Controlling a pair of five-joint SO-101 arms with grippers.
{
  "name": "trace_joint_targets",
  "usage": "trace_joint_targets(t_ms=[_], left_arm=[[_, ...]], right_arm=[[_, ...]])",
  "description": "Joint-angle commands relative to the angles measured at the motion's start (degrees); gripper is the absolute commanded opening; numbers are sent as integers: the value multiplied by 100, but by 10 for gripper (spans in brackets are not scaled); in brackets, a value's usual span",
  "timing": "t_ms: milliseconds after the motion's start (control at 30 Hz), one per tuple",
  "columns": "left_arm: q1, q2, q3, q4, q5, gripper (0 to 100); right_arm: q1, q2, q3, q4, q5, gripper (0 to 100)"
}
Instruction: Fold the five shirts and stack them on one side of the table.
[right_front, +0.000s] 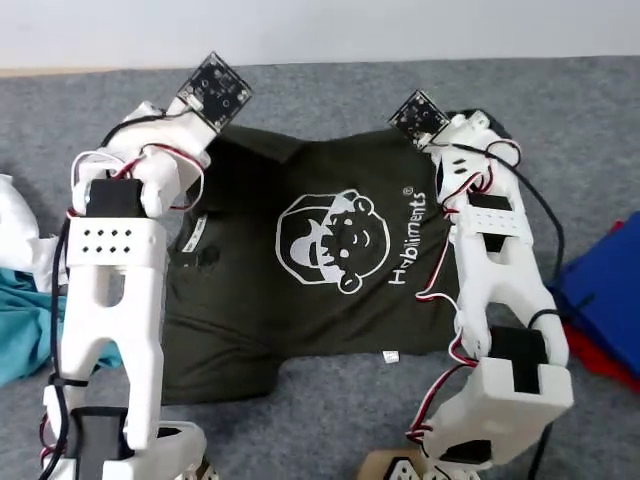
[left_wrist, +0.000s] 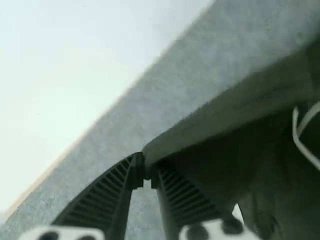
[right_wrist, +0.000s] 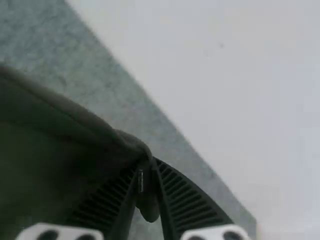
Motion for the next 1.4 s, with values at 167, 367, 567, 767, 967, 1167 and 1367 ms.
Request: trace_joint_targets(t_ms=[167, 367, 567, 767, 967, 1167, 1367], left_arm=[[-79, -88, -321, 1934, -1556, 2], [-79, -88, -514, 3077, -2418, 2], [-79, -88, -1042, 4105, -2936, 2], [-440, -79, -1103, 4413, -3490, 2], [-897, -88, -655, 4422, -4053, 2], [-1310, -97, 92, 4431, -4923, 2], [-1635, -97, 866, 4431, -5723, 2]], right_arm=[[-40, -655, -308, 1886, 79, 10], [-48, -1270, -308, 3389, 79, 10], [-40, -1824, -308, 4708, 88, 10], [-40, -2264, -308, 6132, 563, 10], [75, -2510, -308, 7152, 993, 10], [435, -2484, -290, 7653, 1336, 9], [505, -2536, 352, 7943, 1618, 9]])
